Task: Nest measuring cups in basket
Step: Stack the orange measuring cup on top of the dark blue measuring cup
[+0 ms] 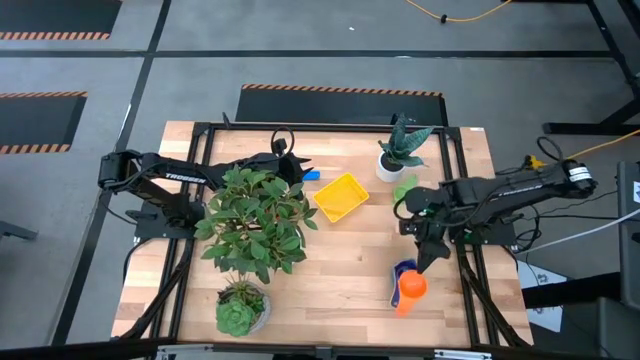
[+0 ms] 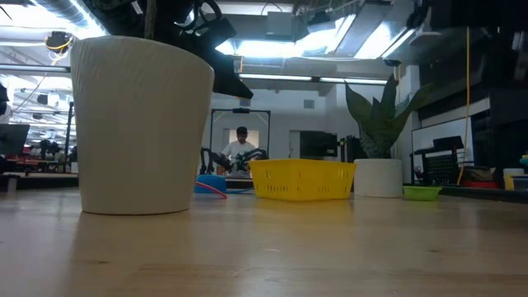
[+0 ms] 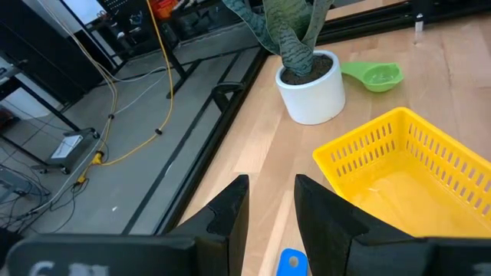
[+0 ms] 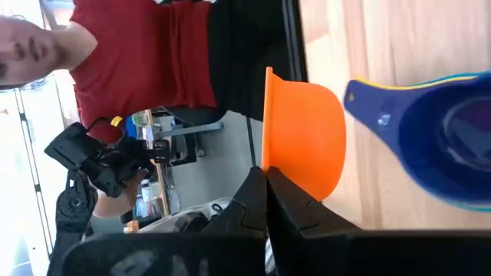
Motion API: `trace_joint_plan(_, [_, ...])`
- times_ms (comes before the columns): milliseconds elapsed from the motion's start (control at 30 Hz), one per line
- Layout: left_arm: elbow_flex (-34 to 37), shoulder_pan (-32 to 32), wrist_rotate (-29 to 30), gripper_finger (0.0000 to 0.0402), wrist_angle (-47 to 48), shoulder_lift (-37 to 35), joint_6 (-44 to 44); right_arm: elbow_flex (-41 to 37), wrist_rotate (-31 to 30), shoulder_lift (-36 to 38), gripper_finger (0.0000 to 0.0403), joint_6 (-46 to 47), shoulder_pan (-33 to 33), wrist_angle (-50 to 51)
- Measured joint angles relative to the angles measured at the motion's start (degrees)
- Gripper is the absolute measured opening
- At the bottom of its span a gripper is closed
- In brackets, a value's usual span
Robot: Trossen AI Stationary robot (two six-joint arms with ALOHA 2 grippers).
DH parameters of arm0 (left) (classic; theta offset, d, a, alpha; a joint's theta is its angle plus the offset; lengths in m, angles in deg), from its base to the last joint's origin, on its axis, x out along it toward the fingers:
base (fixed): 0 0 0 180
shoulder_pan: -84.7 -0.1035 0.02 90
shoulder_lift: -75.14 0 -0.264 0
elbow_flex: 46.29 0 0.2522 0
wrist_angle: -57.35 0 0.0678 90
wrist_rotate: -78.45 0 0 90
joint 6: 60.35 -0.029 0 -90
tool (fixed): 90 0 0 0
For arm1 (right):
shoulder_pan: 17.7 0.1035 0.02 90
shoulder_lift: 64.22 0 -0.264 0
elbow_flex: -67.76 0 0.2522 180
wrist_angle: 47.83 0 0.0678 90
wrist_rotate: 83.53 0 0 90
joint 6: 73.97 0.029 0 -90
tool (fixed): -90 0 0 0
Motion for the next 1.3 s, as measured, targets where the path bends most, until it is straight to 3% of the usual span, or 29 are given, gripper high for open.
trace_joint_plan(367, [0.00,0.00,0.00,0.0098,-0.02,0.00,0.00,-6.77,-0.44,0.00,0.0005,-0.75,-0.02,-0.54])
trace_joint_plan(700, [0.00,0.00,0.00,0.0098,-0.02,0.00,0.02,-6.80,2.51,0.02,0.0009,-2.85,-0.28,-3.60])
trace_joint_plan(1300, [0.02,0.00,0.02,0.0098,-0.02,0.00,0.02,-6.80,-0.64,0.02,0.0010,-5.10,-3.28,-1.79])
